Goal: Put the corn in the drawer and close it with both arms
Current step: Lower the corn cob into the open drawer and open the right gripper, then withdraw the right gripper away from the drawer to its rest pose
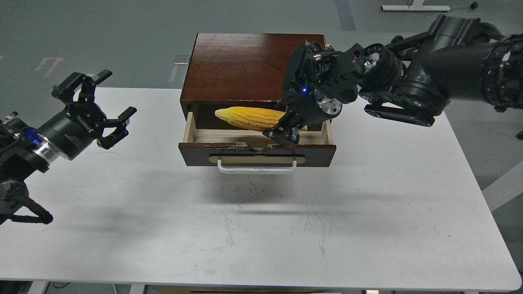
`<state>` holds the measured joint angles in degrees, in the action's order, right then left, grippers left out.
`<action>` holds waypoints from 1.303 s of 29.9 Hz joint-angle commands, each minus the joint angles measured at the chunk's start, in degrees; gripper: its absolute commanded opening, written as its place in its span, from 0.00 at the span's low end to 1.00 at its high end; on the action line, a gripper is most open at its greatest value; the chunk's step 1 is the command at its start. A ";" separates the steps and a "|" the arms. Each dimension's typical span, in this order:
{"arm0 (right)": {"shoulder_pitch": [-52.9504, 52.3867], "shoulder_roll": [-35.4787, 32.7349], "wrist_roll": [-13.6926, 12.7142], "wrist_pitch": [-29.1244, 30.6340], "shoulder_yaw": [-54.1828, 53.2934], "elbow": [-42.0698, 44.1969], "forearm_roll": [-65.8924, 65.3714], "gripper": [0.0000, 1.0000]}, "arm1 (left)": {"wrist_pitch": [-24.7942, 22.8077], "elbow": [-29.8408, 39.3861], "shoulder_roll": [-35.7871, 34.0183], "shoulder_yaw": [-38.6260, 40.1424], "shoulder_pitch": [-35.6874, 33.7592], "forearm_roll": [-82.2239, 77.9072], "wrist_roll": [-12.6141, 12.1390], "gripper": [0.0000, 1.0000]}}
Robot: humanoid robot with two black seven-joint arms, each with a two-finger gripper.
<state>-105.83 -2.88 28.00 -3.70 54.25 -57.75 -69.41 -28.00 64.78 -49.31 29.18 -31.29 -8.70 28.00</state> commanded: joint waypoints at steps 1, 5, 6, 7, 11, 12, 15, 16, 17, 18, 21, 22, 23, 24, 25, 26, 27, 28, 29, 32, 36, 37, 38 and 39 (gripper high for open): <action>0.01 -0.11 0.00 0.01 -0.20 -0.17 0.15 0.93 | 0.00 0.00 0.09 0.00 0.00 0.00 0.00 1.00; -1.04 -0.55 0.00 0.01 -0.99 -0.52 3.04 0.95 | 0.00 0.00 0.00 0.00 0.00 0.00 0.00 1.00; -1.05 -0.55 0.00 0.01 -0.99 -0.53 3.05 0.95 | 0.00 0.00 0.00 0.00 0.00 0.00 0.00 1.00; -1.66 -0.98 0.00 0.01 -1.86 -0.53 4.27 0.95 | 0.00 0.00 0.00 0.00 0.00 0.00 0.00 1.00; -3.51 -4.75 0.00 0.36 -8.09 -0.70 11.82 0.97 | 0.00 0.00 0.00 0.00 0.00 0.00 0.00 1.00; -3.51 -5.38 0.00 0.36 -8.72 -0.61 13.06 0.97 | 0.00 0.00 0.00 0.00 0.00 0.00 0.00 1.00; -3.68 -8.54 0.00 0.53 -10.56 -0.26 18.51 0.97 | 0.00 0.00 0.00 0.00 0.00 0.00 0.00 1.00; -3.42 -10.46 0.00 0.62 -11.44 -0.26 21.48 0.97 | 0.00 0.17 0.00 0.00 0.00 0.00 0.00 1.00; -2.72 -12.39 0.00 0.62 -12.14 -0.35 24.73 0.97 | 0.00 0.44 0.00 0.00 0.00 0.00 0.00 1.00; -2.46 -13.54 0.00 0.71 -12.50 -0.61 26.50 0.97 | 0.00 0.53 0.09 0.00 0.00 0.00 0.00 1.00; 1.14 -18.03 0.00 1.06 -13.73 -1.05 34.24 0.98 | 0.00 0.79 0.00 0.00 0.00 0.00 0.00 1.00; 3.85 -20.04 0.00 1.06 -15.21 -1.14 37.82 0.98 | 0.00 0.88 0.00 -0.09 0.00 0.00 0.00 1.00; 5.53 -21.19 0.00 1.06 -16.27 -1.23 39.43 0.98 | 0.00 0.88 0.00 -0.09 0.00 0.00 0.00 1.00; 8.85 -23.55 0.00 1.06 -18.81 -1.32 42.14 0.98 | 0.00 0.88 0.00 -0.09 0.00 0.00 0.00 1.00; 12.45 -25.84 0.00 1.06 -21.62 -1.23 43.99 0.97 | 0.00 0.88 0.00 -0.09 0.00 0.00 0.00 1.00; 12.49 -25.86 0.00 1.06 -21.64 -1.23 44.01 0.97 | 0.00 0.88 0.00 -0.09 0.00 0.00 0.00 1.00; 16.23 -27.69 0.00 1.06 -25.21 -1.23 45.06 0.97 | 0.00 0.97 0.00 -0.09 0.00 0.00 0.00 1.00; 20.27 -29.79 0.00 0.97 -29.08 -1.32 45.85 0.97 | 0.00 0.97 0.09 -0.09 0.00 0.00 0.00 1.00; 22.49 -30.77 0.00 0.97 -31.12 -1.32 46.38 0.97 | 0.00 0.97 0.09 -0.09 0.09 0.00 0.00 1.00; 31.03 -33.86 0.00 1.15 -39.40 -0.88 49.72 0.98 | 0.00 0.97 0.27 -0.09 0.09 -0.09 0.00 1.00; 42.26 -37.28 0.00 5.00 -51.15 -0.26 60.60 0.99 | 0.00 0.88 0.79 -0.09 0.18 -0.09 0.00 1.00; 44.46 -37.81 0.00 5.71 -52.83 -0.17 62.45 0.99 | 0.00 0.88 0.88 -0.09 0.09 -0.09 0.00 1.00; 45.61 -37.81 0.00 5.89 -53.63 -0.09 63.34 0.99 | 0.00 0.88 0.97 -0.09 0.18 -0.09 0.00 1.00; 46.58 -37.81 0.00 6.07 -54.33 0.00 63.87 0.99 | 0.00 0.88 0.97 -0.09 0.18 -0.09 0.00 1.00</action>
<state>-63.37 -40.06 27.98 1.08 3.26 -57.98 -8.77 -28.00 65.65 -48.51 29.08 -31.15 -8.79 28.00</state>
